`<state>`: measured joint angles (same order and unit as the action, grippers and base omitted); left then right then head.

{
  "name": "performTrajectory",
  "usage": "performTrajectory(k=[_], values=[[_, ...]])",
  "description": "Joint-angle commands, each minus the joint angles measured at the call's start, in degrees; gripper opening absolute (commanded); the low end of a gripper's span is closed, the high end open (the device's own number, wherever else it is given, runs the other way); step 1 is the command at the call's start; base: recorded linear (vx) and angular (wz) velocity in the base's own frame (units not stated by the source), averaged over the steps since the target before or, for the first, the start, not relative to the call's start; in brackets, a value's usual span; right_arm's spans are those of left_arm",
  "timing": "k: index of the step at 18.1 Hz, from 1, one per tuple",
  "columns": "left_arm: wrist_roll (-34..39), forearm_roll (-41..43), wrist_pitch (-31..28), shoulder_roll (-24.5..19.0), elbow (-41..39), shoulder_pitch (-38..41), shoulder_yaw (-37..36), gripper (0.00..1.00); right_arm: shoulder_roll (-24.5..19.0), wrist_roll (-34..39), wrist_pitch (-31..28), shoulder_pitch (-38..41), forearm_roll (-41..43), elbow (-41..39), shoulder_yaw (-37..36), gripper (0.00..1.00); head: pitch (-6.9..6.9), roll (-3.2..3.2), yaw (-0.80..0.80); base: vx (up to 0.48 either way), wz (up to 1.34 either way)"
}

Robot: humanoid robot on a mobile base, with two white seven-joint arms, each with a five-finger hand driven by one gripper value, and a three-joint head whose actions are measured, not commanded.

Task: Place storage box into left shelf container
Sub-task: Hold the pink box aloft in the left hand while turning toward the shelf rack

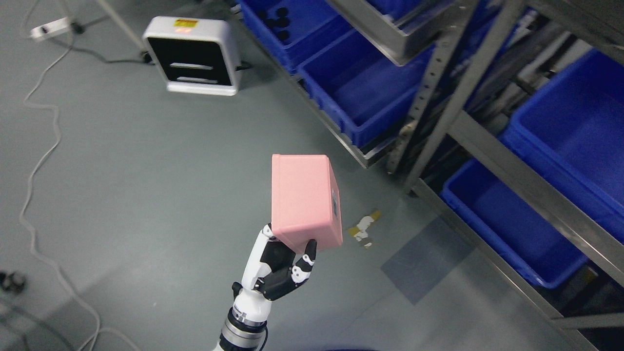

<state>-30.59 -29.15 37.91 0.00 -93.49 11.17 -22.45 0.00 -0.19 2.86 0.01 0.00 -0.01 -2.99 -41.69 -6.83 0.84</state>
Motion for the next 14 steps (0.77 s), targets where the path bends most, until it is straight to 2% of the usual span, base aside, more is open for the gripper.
performTrajectory(k=[1, 6, 9, 11, 14], values=[[-0.7, 1.5, 0.0, -2.0, 2.8, 0.7, -3.6, 0.05, 1.0, 0.0, -0.1, -0.3, 1.2, -1.0, 0.0, 1.0, 0.0, 0.0, 0.0, 0.284, -1.14], [-1.4, 2.3, 0.2, -2.1, 3.8, 1.4, -2.5, 0.05, 1.0, 0.0, -0.1, -0.3, 1.2, -1.0, 0.0, 1.0, 0.0, 0.0, 0.0, 0.261, -1.25], [-1.4, 2.3, 2.9, -2.1, 3.7, 1.3, 3.0, 0.05, 1.0, 0.1, -0.1, -0.3, 1.2, -1.0, 0.0, 1.0, 0.0, 0.0, 0.0, 0.233, -0.98], [-1.5, 2.3, 3.4, -2.1, 3.7, 1.0, 7.9, 0.05, 1.0, 0.0, 0.0, -0.3, 1.2, -1.0, 0.0, 1.0, 0.01, 0.0, 0.0, 0.214, -0.81], [-1.5, 2.3, 3.1, -2.3, 3.7, 0.2, 11.4, 0.05, 1.0, 0.1, -0.1, -0.3, 1.2, -1.0, 0.0, 1.0, 0.02, 0.0, 0.0, 0.195, -0.71]])
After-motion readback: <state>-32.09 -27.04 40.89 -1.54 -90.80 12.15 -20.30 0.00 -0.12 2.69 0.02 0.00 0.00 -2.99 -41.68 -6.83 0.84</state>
